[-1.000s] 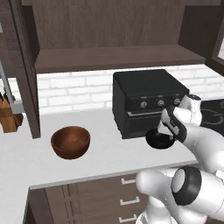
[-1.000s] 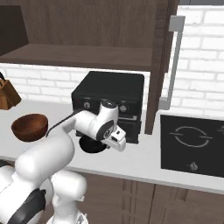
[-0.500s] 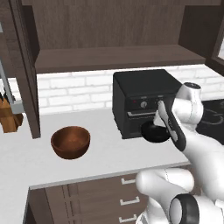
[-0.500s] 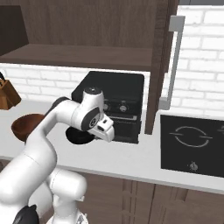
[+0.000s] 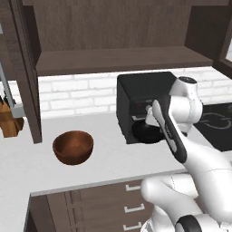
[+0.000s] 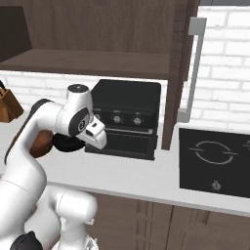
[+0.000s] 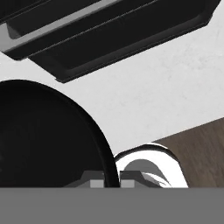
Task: Pick up the bowls on the counter and stack them on top of one another in the open cabinet. Place the smaller bowl on top of the larger bowl.
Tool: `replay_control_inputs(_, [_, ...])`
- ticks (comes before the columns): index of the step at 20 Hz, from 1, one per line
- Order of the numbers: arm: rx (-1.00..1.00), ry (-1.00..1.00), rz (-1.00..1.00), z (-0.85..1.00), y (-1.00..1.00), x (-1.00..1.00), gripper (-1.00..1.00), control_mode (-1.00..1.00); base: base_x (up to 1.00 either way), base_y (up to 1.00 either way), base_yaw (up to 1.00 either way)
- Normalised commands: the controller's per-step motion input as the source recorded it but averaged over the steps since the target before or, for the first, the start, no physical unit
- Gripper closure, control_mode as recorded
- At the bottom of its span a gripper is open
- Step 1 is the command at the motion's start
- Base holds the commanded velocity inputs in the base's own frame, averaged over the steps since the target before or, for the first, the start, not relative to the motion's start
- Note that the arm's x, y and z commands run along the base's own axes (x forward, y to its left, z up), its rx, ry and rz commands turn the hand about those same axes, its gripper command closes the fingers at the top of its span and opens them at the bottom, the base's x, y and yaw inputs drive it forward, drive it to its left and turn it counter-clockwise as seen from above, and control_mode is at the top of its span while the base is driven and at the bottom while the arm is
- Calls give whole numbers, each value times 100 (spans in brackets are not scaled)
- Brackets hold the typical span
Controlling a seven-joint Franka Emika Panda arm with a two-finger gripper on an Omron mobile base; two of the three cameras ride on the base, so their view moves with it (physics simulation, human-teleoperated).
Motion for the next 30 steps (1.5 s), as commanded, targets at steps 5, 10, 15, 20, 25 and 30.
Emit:
replay_control_inputs(5, [0,-3,0,23,91,0,100,-100,0,0,0])
replay_control_inputs(10, [0,0,0,13,90,0,100,-100,0,0,0])
replay_control_inputs(15, [0,1,0,10,78,7,100,-100,0,0,0])
replay_control_inputs(20, [0,2,0,6,50,37,100,-100,0,0,0])
replay_control_inputs(25, [0,0,0,0,41,49,100,-100,0,0,0])
replay_control_inputs(30, [0,0,0,-16,39,12,100,-100,0,0,0])
